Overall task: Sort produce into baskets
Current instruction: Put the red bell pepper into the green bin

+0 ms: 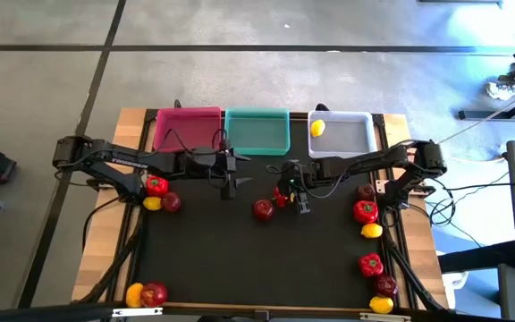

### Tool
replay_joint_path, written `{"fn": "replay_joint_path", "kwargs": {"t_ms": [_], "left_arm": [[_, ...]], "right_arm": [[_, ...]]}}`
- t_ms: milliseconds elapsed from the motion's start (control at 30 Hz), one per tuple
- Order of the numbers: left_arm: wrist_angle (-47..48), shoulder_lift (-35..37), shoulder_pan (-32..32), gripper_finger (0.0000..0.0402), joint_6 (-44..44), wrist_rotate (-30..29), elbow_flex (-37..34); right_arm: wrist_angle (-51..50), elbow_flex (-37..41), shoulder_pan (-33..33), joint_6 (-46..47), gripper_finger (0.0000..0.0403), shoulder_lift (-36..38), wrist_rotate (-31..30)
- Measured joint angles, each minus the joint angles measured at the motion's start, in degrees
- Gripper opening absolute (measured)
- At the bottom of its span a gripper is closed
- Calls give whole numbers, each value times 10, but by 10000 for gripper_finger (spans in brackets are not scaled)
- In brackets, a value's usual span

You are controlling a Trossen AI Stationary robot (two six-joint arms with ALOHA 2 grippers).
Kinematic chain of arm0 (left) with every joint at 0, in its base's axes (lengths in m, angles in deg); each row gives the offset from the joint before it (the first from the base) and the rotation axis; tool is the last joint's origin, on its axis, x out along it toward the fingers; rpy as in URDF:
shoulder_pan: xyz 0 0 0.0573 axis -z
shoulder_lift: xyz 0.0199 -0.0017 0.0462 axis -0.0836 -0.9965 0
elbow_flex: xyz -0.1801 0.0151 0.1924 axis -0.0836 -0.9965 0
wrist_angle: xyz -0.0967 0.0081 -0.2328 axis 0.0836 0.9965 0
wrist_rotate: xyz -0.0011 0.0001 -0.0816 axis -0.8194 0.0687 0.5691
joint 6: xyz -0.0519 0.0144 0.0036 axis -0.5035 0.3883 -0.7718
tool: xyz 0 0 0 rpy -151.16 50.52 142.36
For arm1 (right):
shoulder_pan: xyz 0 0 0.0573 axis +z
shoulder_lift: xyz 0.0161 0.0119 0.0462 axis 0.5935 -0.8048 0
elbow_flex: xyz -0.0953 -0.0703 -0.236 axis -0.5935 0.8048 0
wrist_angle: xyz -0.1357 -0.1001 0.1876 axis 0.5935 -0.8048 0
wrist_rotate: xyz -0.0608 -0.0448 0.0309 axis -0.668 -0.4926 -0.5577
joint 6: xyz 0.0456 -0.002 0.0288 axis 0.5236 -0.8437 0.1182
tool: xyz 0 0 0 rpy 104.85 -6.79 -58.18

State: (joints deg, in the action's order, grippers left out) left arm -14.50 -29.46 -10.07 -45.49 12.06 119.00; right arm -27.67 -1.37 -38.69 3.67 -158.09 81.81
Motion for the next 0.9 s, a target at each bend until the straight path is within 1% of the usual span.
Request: {"fn": "replay_joint_path", "kwargs": {"t_ms": [200, 333, 467, 633, 733, 833, 900], "left_arm": [[0, 5, -5, 285, -2, 0, 0], [-1, 5, -15, 285, -31, 0, 0], [-4, 5, -24, 285, -64, 0, 0], [-11, 5, -39, 285, -61, 0, 0], [-12, 5, -55, 285, -54, 0, 0], [-38, 5, -78, 285, -54, 3, -10], [-64, 3, -98, 285, -59, 21, -18]], "right_arm": [[-6, 0, -5, 3, 136, 61, -49], [8, 0, -29, 11, 137, 96, -54], [46, 0, -62, 26, 138, 112, -28], [116, 0, -108, 34, 138, 113, 20], [152, 0, -136, 37, 138, 113, 38], [189, 0, -167, 46, 138, 112, 78], [217, -1, -185, 49, 138, 108, 101]]}}
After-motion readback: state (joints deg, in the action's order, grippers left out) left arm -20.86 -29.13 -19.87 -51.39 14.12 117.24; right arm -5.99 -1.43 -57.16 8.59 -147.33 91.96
